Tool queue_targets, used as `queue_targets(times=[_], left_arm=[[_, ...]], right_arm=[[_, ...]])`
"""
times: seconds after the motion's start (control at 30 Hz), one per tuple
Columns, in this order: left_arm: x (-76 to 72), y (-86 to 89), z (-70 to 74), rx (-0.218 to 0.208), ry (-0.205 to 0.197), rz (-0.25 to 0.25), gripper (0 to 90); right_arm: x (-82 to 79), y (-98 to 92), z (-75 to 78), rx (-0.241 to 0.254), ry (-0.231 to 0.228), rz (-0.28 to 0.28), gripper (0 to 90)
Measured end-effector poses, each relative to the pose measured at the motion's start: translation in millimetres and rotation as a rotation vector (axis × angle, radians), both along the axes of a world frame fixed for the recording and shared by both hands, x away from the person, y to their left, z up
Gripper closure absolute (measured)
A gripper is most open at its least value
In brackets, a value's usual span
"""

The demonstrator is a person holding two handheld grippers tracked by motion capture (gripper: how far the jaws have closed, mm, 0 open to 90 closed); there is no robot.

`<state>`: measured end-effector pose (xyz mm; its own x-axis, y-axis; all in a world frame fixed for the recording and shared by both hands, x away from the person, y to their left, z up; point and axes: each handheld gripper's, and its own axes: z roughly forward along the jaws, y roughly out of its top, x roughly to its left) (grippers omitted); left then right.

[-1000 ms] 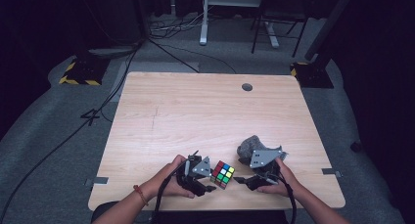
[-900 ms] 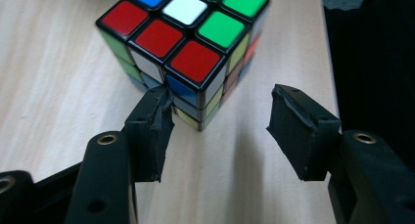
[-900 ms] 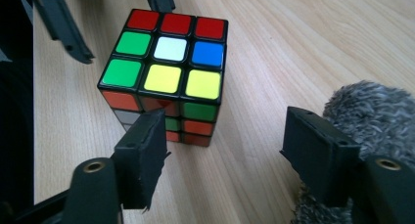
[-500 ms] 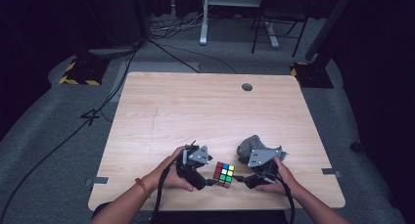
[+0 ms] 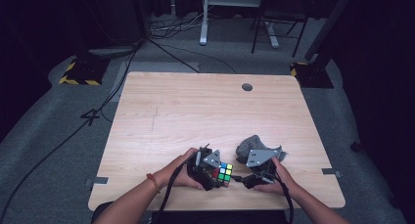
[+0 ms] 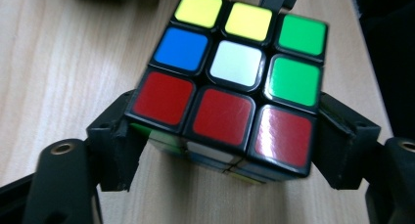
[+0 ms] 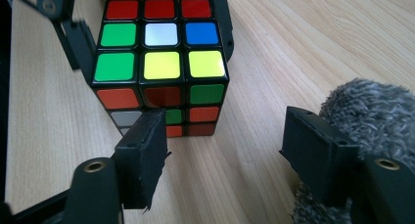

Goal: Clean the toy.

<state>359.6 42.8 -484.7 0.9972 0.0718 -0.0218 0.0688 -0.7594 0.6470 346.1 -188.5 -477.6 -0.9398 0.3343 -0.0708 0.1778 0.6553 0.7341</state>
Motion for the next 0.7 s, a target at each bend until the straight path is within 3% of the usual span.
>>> queue_targets(times=[0.27, 0.57, 0.7], left_arm=[[2.2, 0.7, -0.9, -0.013, 0.009, 0.005, 24.0], [2.0, -1.5, 2.1, 0.001, 0.014, 0.018, 15.2], [4.8, 4.4, 1.8, -0.034, 0.069, 0.032, 16.1]], right_arm=[[-0.7, 0.2, 0.9, -0.001, -0.018, -0.012, 32.7], [-7.7, 11.9, 4.1, 0.025, -0.042, 0.022, 32.1], [-8.1, 11.3, 8.9, 0.061, -0.081, -0.011, 37.3]])
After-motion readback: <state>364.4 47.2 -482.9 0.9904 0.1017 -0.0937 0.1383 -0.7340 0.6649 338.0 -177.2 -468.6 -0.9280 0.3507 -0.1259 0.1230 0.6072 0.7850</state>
